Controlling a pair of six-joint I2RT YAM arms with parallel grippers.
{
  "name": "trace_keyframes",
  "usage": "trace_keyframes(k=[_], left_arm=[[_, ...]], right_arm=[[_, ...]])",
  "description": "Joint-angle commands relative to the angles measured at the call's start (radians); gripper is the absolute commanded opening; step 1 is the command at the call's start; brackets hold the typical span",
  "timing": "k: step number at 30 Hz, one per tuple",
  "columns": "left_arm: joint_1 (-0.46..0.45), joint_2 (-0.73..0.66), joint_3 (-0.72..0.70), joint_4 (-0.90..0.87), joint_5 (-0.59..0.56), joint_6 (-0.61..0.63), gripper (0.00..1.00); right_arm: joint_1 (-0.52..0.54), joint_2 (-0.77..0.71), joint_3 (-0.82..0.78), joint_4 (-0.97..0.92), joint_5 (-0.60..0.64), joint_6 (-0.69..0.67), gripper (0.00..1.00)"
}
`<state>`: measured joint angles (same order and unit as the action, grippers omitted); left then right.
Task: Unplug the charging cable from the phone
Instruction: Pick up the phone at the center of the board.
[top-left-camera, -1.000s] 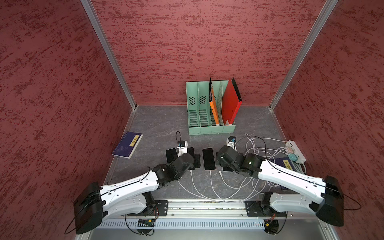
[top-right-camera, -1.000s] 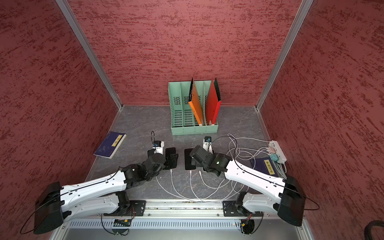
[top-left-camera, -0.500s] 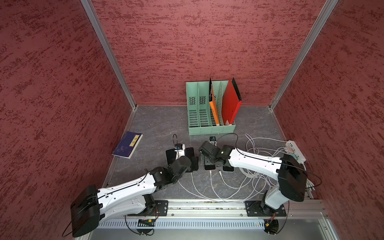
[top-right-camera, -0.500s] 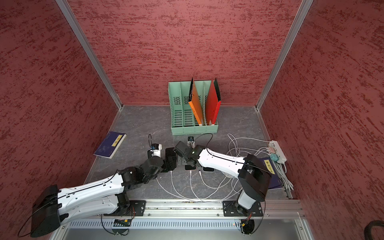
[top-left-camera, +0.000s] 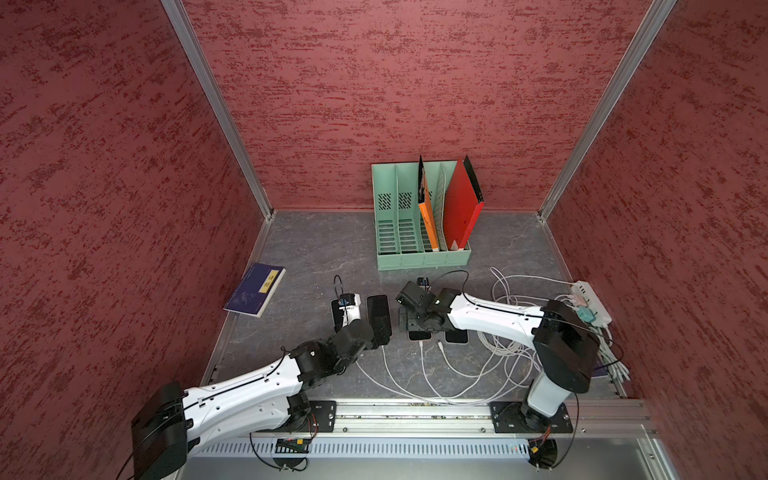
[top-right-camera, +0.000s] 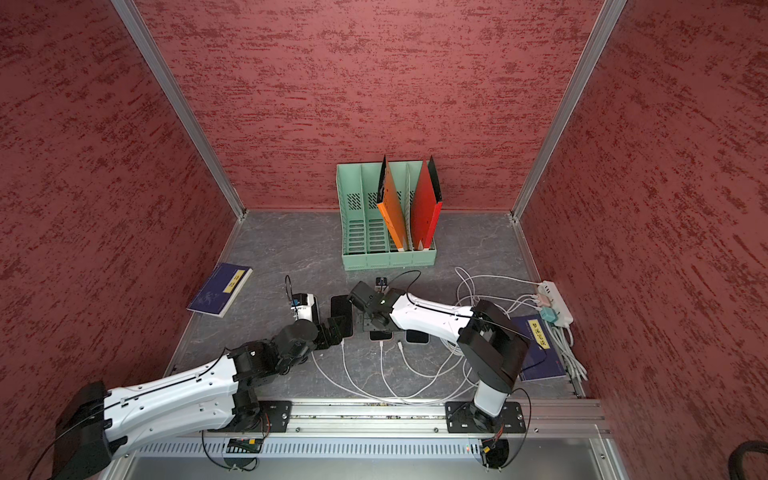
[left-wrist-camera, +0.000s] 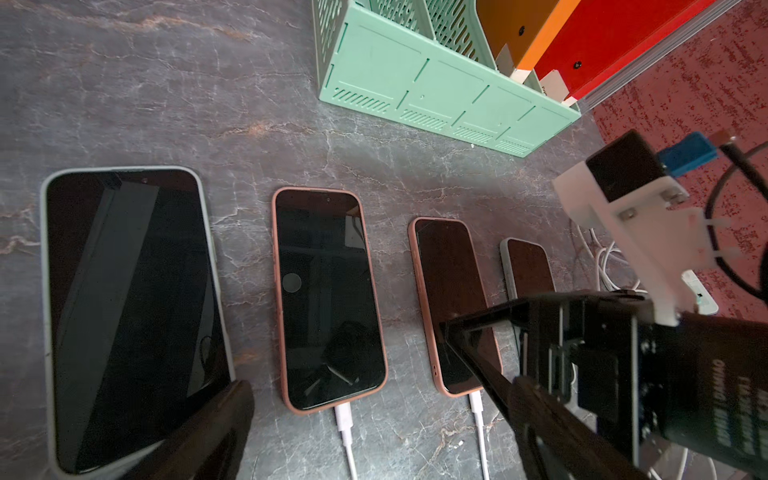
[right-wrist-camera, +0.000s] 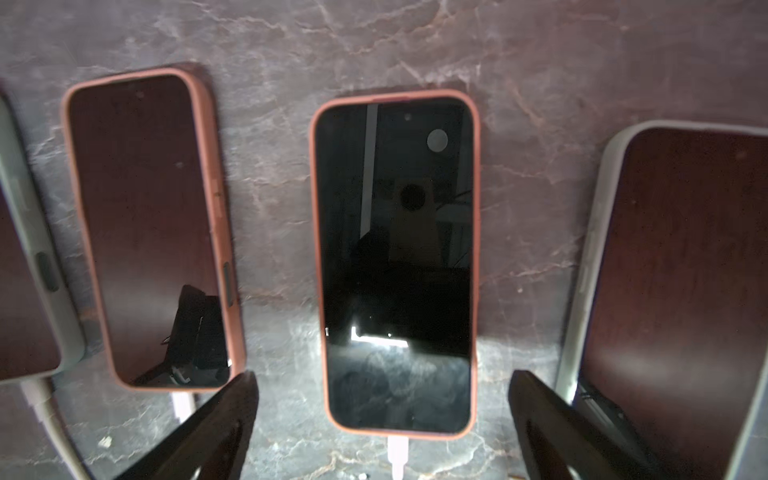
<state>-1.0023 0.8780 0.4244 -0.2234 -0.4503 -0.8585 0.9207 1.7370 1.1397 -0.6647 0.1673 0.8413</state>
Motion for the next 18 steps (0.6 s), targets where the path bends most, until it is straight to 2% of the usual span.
trace_keyframes(k=[1, 7, 18], left_arm=[[0.006, 0.001, -0.012, 0.035, -0.001, 0.001, 1.00], [0.005, 0.023, -0.024, 0.072, 0.019, 0.001, 1.00], [-0.016, 0.101, -0.013, 0.124, 0.034, -0.002, 1.00]], right_arm=[[-0.026, 0.025, 0.011, 0.003, -0.049, -0.008, 0.99], [-0.027, 0.066, 0.037, 0.006, -0.080, -0.031, 0.99], [-0.027, 0.116, 0.085, -0.033, -0.055, -0.026, 0.99]])
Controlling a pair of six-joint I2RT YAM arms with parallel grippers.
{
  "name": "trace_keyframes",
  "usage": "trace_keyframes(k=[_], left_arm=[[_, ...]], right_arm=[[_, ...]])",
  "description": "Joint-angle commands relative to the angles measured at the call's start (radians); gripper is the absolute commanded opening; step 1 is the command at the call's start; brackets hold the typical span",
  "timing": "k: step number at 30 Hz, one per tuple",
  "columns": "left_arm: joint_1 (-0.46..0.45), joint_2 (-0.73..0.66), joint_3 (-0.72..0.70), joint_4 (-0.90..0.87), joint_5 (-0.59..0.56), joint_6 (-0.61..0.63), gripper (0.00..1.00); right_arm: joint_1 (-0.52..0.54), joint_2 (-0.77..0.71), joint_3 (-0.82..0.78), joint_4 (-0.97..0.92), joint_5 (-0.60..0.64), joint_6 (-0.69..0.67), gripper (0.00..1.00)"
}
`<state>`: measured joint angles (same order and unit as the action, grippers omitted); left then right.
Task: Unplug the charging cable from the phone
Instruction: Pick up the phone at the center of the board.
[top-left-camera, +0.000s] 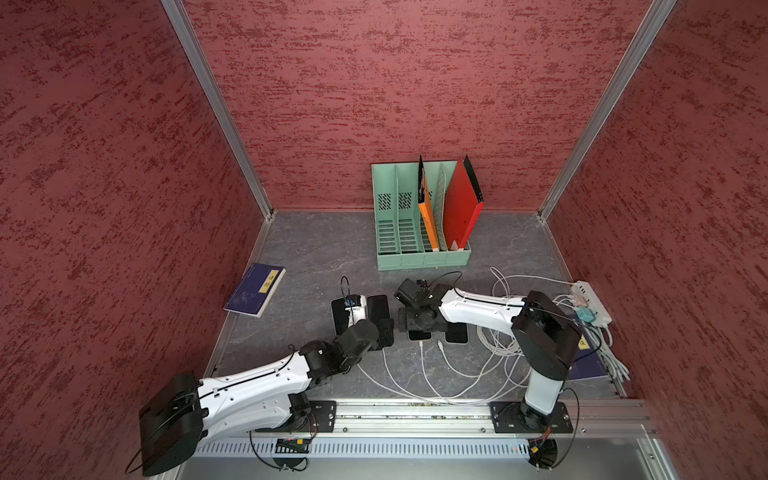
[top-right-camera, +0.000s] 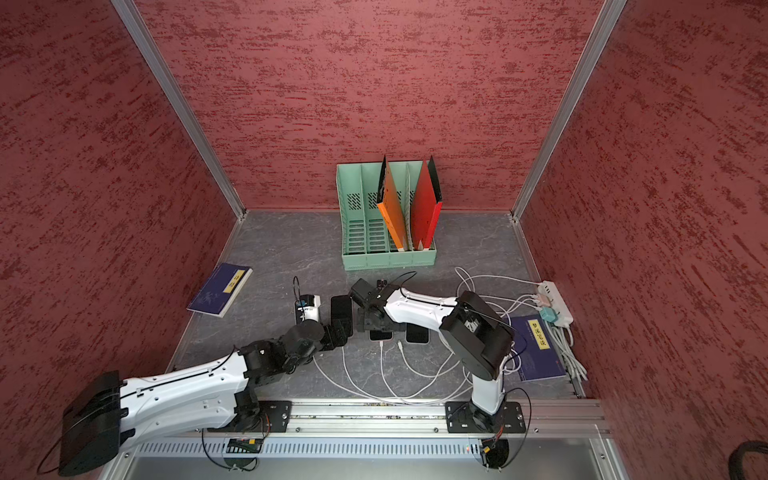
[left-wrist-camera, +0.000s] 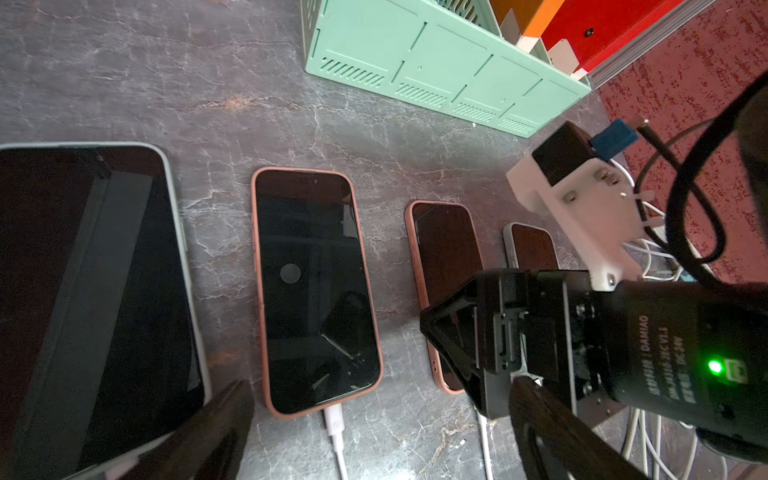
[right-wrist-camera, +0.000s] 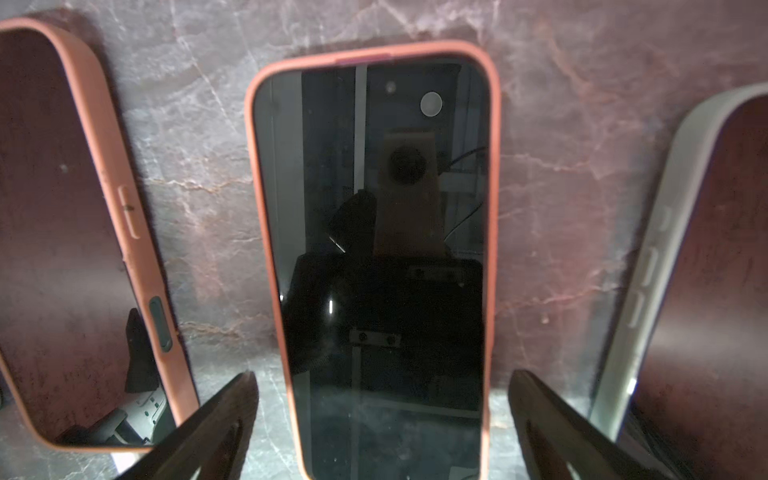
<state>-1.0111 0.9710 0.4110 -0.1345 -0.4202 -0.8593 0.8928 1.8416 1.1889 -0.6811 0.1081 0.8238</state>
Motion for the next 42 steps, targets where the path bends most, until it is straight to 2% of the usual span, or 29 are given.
trace_keyframes(k=[1, 42], left_arm=[[-0.010, 0.010, 0.000, 0.036, 0.004, -0.001, 1.00], [-0.031, 0.032, -0.028, 0.099, 0.019, 0.006, 1.00]], right_arm=[[-0.001, 0.019, 0.039, -0.023, 0.006, -0.007, 0.99], [-0.014, 0.096, 0.008, -0.030, -0.027, 0.032, 0.93]])
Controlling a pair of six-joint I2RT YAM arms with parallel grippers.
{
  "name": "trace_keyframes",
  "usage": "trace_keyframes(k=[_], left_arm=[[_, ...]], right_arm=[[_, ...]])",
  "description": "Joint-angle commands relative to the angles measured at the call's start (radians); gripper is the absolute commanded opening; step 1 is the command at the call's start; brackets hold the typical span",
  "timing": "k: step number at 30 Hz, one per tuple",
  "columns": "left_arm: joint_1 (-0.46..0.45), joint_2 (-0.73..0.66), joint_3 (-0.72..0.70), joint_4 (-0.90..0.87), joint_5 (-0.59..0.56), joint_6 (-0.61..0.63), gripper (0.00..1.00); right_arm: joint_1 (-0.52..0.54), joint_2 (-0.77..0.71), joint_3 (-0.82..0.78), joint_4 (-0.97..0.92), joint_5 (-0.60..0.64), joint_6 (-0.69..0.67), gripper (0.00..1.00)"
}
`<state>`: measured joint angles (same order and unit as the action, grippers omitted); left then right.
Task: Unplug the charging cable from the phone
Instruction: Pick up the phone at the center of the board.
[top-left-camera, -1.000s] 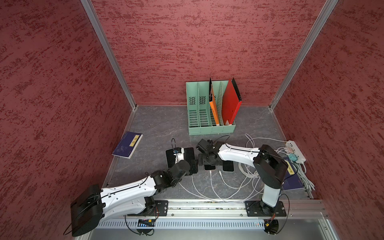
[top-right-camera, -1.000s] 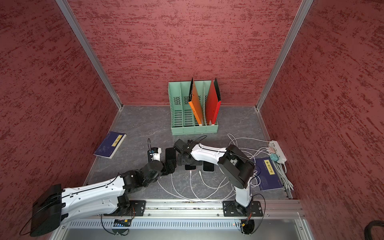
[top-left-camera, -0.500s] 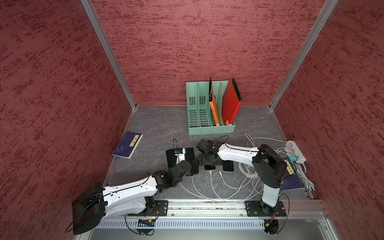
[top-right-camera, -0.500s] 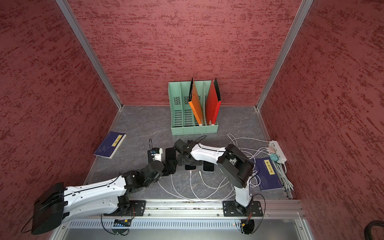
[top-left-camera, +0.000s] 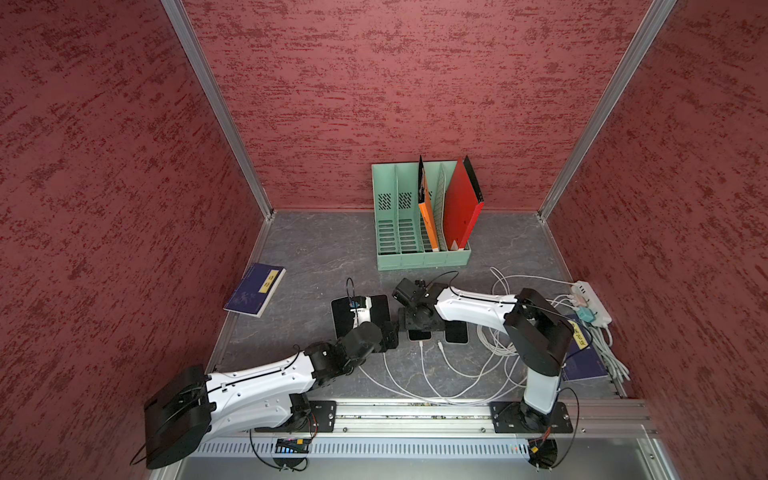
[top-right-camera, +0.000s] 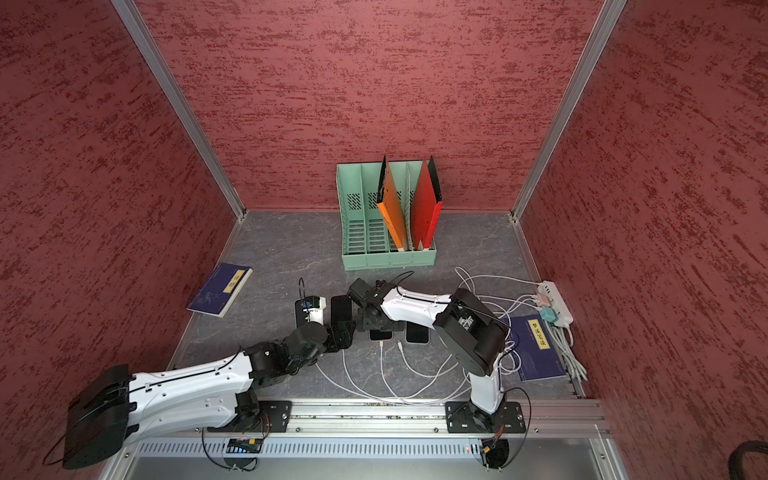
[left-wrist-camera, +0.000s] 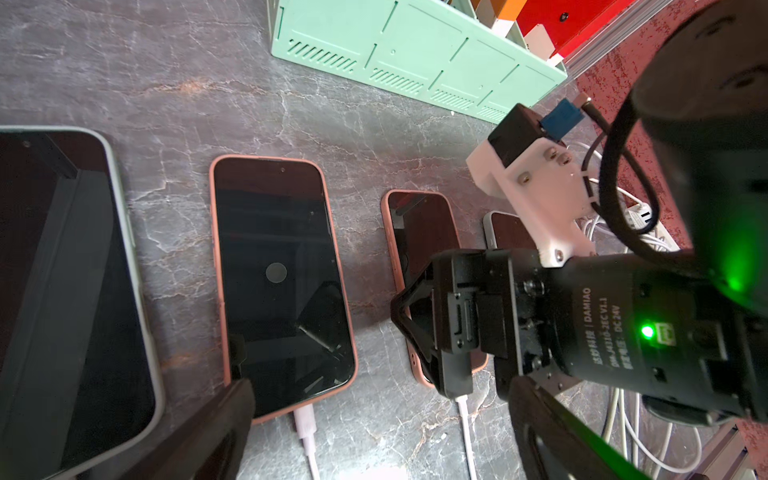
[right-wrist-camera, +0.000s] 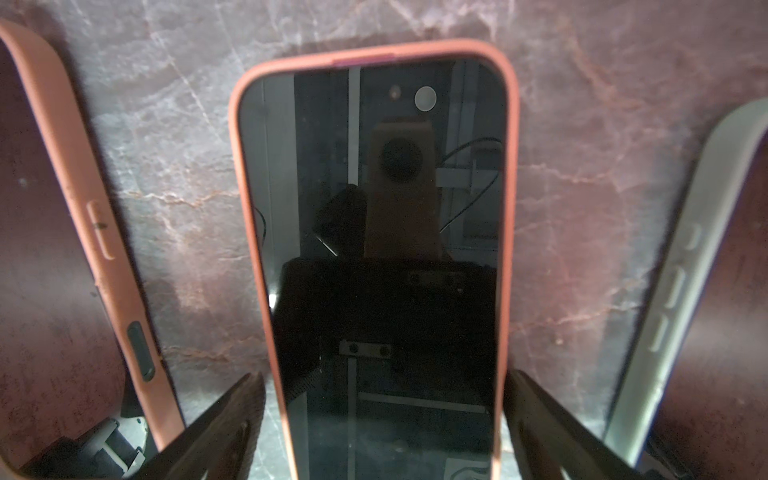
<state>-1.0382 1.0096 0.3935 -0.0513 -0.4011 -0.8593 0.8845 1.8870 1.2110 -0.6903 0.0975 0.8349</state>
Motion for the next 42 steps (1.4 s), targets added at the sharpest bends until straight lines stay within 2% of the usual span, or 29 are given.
trace_keyframes(k=[1, 13, 19, 27, 35, 42], left_arm=[[-0.004, -0.006, -0.011, 0.016, 0.001, 0.005, 1.00], [-0.004, -0.001, -0.008, 0.026, 0.005, 0.008, 1.00], [-0.004, 0.003, -0.004, 0.029, 0.007, 0.013, 1.00], [-0.003, 0.008, -0.002, 0.039, 0.008, 0.014, 1.00], [-0.009, 0.032, -0.006, 0.093, 0.032, 0.020, 1.00], [-0.066, 0.059, -0.021, 0.174, -0.003, 0.042, 1.00]], right_arm=[[-0.005, 0.051, -0.013, -0.024, -0.016, 0.022, 0.93], [-0.006, 0.093, 0.025, -0.081, -0.015, 0.032, 0.93], [-0.006, 0.116, 0.018, -0.079, -0.022, 0.036, 0.89], [-0.005, 0.103, 0.018, -0.077, -0.025, 0.038, 0.70], [-0.005, 0.076, 0.022, -0.068, -0.027, 0.042, 0.39], [-0.005, -0.021, -0.021, 0.007, -0.015, 0.044, 0.22]])
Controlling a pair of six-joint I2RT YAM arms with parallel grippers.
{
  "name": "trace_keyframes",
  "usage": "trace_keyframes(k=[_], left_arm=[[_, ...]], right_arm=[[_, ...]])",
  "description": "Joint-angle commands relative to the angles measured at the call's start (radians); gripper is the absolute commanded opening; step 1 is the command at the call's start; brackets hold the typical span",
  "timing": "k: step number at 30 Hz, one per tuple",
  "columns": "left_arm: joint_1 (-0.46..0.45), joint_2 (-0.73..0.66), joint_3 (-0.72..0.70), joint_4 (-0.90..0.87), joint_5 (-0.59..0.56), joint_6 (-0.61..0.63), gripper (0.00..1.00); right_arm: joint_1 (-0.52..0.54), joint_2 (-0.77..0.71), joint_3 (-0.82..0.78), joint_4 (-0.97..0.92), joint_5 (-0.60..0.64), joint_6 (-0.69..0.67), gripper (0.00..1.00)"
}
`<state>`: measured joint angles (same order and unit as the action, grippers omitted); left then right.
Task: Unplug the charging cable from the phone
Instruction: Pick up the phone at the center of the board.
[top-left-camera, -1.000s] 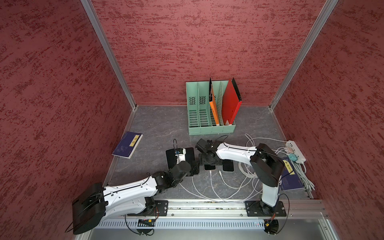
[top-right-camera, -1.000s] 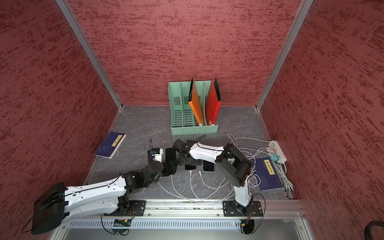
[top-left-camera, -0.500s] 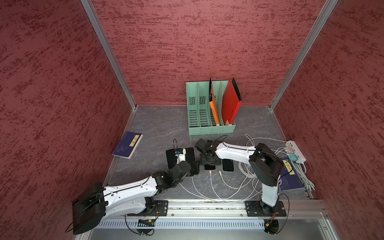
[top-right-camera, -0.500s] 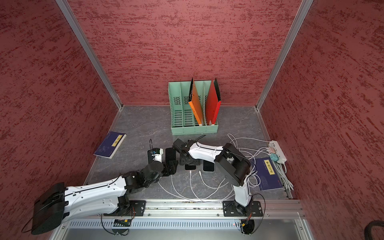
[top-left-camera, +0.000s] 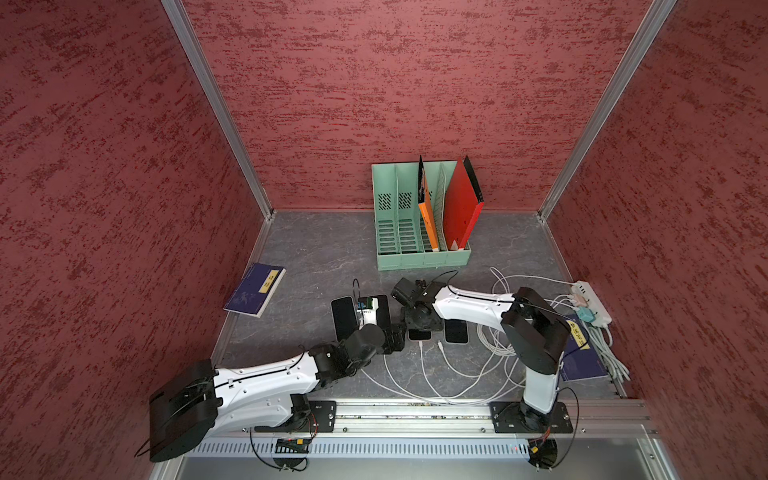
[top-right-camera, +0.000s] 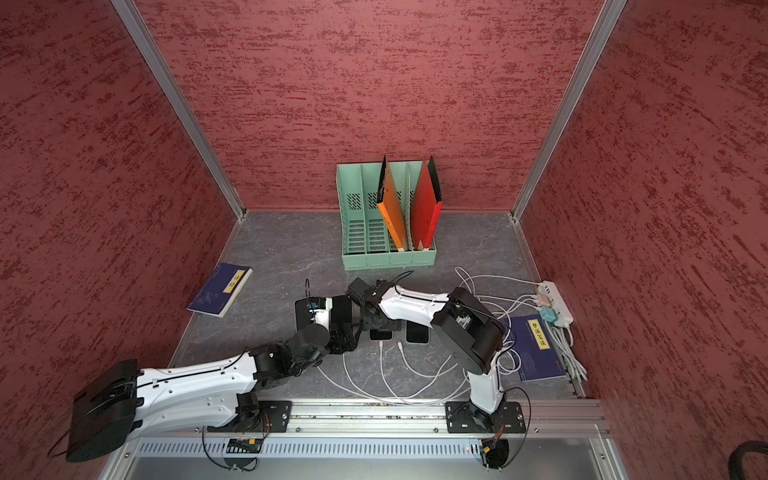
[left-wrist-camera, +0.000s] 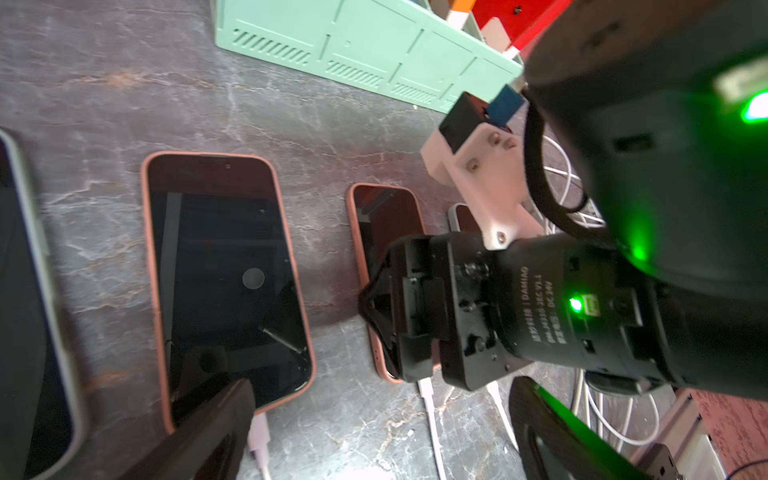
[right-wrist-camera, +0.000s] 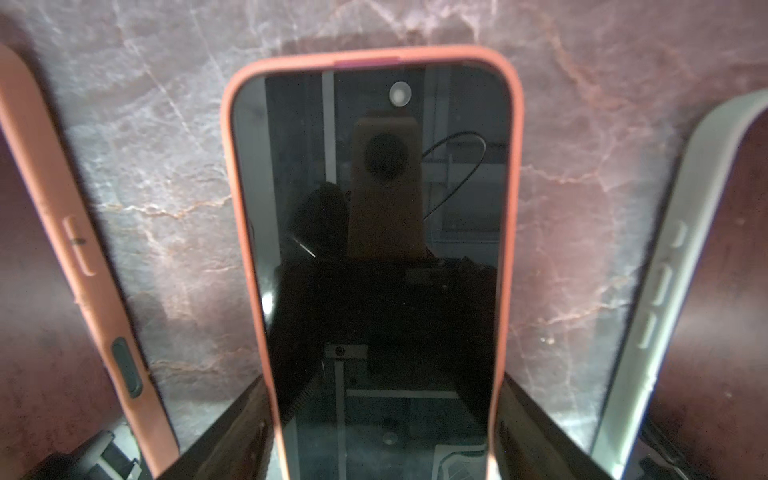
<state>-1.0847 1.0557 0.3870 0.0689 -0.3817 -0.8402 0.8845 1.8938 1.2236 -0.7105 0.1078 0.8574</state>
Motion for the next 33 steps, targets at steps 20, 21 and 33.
trace_keyframes(k=[20, 21, 33], left_arm=[[-0.151, 0.142, -0.116, 0.389, -0.037, -0.081, 0.93], [-0.158, 0.155, -0.115, 0.399, -0.040, -0.077, 0.92], [-0.184, 0.224, -0.131, 0.526, -0.018, -0.069, 0.59]], right_arm=[[-0.005, -0.196, -0.088, 0.087, -0.021, 0.048, 0.11], [-0.006, -0.198, -0.089, 0.088, -0.022, 0.051, 0.10], [-0.006, -0.265, -0.108, 0.139, -0.026, 0.075, 0.10]])
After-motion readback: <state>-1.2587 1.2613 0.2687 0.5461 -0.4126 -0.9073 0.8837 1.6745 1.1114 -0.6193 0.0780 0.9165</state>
